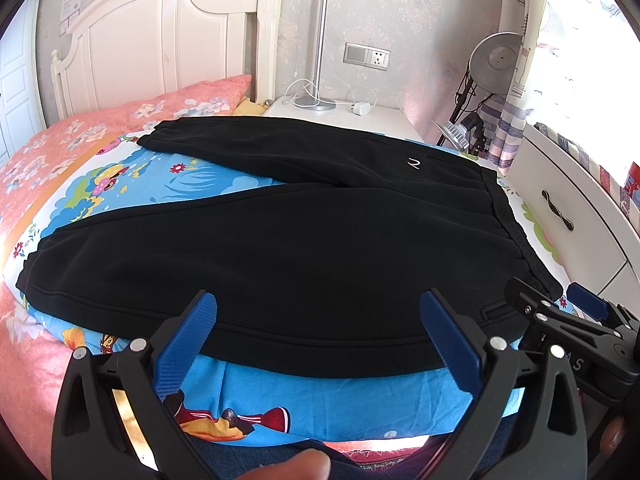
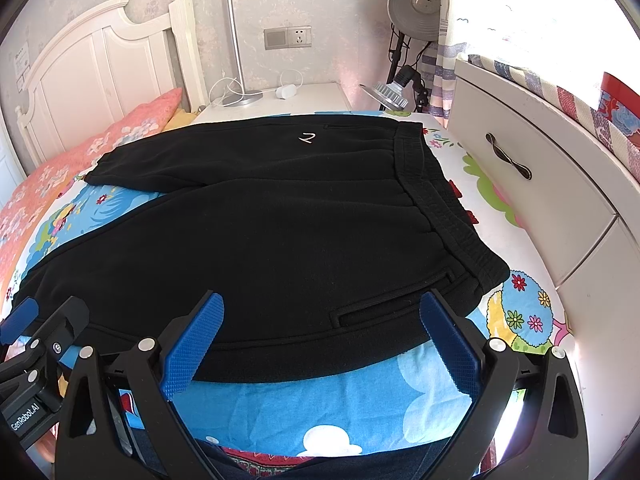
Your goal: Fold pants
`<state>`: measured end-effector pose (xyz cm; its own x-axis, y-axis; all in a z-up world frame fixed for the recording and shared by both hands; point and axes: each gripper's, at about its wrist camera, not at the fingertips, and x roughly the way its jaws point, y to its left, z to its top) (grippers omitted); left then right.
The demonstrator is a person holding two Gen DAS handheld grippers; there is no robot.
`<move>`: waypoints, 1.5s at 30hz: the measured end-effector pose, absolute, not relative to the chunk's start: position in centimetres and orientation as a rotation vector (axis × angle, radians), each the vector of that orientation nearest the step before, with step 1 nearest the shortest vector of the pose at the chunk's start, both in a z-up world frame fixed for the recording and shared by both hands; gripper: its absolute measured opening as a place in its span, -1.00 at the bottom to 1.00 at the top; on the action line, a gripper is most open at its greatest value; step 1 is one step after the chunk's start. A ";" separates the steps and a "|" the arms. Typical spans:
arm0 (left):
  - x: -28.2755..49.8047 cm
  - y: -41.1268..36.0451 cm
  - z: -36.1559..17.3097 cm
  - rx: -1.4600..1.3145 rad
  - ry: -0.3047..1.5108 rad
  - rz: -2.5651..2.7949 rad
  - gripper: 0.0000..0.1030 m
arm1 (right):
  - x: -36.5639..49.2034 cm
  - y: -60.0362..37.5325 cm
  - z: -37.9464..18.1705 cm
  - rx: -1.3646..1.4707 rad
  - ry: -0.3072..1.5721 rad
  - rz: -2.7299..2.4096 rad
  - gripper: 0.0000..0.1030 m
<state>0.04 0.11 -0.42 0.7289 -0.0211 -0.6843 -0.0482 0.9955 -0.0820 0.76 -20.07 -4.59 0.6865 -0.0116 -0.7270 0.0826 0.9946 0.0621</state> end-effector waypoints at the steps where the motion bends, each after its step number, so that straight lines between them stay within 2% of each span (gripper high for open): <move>1: 0.0 0.1 -0.4 -0.097 0.755 0.013 0.97 | 0.8 -20.1 -4.6 0.093 0.813 -0.053 0.87; 34: 0.0 0.1 -0.6 -0.100 0.762 0.013 0.97 | 0.8 -20.4 -5.1 0.094 0.817 -0.045 0.87; 45: 0.8 0.9 -3.0 -0.212 0.771 -0.128 0.97 | 7.8 -26.2 -6.0 0.165 0.930 0.037 0.88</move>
<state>0.80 0.93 -3.02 0.7112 -0.1915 -0.6764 0.0367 0.9710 -0.2363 7.78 -26.17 -5.99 0.5980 0.1031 -0.7948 0.0391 0.9868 0.1574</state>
